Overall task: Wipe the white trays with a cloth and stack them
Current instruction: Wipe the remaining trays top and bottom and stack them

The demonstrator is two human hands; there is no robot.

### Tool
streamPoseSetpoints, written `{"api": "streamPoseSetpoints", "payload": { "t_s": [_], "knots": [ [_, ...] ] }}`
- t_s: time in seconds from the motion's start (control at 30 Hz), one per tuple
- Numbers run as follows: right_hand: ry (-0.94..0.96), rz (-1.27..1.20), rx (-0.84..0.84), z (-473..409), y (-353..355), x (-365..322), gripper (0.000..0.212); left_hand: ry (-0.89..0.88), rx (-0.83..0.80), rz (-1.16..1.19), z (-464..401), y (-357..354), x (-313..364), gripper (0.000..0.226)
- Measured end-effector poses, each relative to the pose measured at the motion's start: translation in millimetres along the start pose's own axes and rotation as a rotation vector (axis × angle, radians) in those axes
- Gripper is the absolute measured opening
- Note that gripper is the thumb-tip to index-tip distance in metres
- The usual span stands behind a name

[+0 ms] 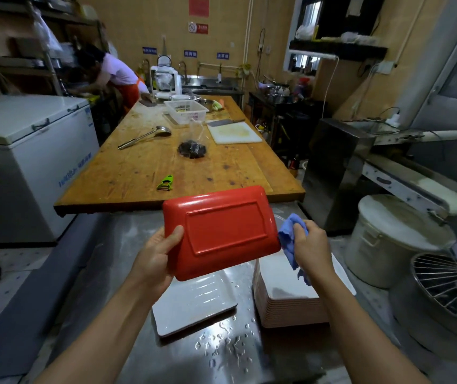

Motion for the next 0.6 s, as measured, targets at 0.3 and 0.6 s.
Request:
{"api": "streamPoseSetpoints", "payload": {
  "t_s": [0.3, 0.6],
  "knots": [
    [-0.381, -0.360, 0.015, -14, 63, 25, 0.052, -0.314, -0.304, -0.610, 2, -71, 9, 0.025],
    [-0.456, -0.553, -0.403, 2, 123, 41, 0.028, -0.627, -0.658, -1.145, -1, -116, -19, 0.016]
  ]
}}
Point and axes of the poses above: each hand's wrist, its own z-axis away from the middle knuckle, its own y-axis out of the back of the hand, x = y × z, the point moved 2 cm from there along -z, towards the middle knuckle, and after that the axes turned 6 degrees about -x, right-handed, at the moved point
